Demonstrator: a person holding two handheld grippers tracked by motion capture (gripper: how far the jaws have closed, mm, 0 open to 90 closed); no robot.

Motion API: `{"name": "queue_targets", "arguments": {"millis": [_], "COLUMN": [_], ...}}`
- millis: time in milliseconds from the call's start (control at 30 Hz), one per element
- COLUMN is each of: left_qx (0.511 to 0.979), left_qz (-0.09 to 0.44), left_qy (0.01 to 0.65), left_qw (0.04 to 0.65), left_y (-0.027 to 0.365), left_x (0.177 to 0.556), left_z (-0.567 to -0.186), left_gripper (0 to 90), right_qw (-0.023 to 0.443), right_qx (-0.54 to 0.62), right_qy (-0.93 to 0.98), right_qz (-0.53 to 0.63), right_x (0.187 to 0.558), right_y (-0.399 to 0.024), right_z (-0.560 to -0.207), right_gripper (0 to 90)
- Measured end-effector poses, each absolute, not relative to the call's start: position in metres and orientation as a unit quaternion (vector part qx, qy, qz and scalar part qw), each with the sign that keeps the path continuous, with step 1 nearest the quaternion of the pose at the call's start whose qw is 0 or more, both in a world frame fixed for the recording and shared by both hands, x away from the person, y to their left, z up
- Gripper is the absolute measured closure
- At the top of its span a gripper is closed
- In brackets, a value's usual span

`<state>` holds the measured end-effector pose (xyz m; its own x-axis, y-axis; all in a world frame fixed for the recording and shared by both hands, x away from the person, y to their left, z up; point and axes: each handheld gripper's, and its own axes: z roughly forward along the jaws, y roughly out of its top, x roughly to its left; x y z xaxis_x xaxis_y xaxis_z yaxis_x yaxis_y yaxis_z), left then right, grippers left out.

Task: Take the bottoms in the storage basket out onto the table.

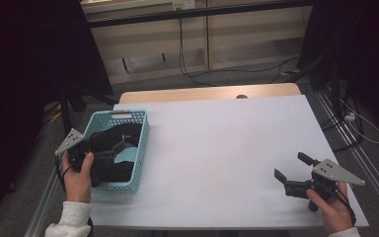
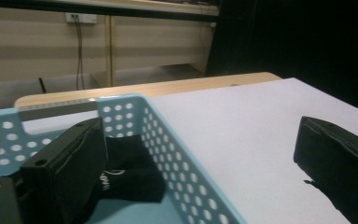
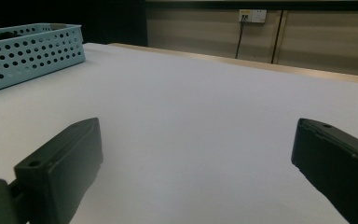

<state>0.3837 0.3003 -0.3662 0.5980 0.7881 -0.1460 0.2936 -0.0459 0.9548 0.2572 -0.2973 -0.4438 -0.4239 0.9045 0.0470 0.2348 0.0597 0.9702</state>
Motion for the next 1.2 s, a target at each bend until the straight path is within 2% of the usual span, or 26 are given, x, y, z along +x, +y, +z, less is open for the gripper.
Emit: {"name": "queue_targets", "arguments": {"millis": [233,300,633,800,1200], "left_qx": [0.699,0.716,0.719,0.720,0.720], "left_qz": [0.221,0.233,0.221,0.229,0.216], "left_qy": [0.411,0.404,0.439,0.459,0.481], "left_qw": [0.541,0.520,0.491,0.467,0.451], "left_y": [0.306,0.306,0.311,0.316,0.310], "left_x": [0.408,0.419,0.453,0.464,0.482], "left_z": [-0.363,-0.363,-0.376,-0.387,-0.404], "left_gripper": [2.9,2.9,3.3,3.6,3.7], "right_qw": [0.313,0.314,0.312,0.312,0.311], "right_qx": [0.435,0.435,0.435,0.434,0.433], "right_qy": [0.657,0.657,0.659,0.659,0.661], "right_qz": [0.530,0.529,0.528,0.529,0.528], "right_x": [0.257,0.257,0.257,0.256,0.257], "right_y": [-0.297,-0.297,-0.297,-0.297,-0.297], "right_z": [-0.444,-0.444,-0.444,-0.444,-0.445], "right_gripper": [1.1,1.2,1.2,1.2,1.2]}}
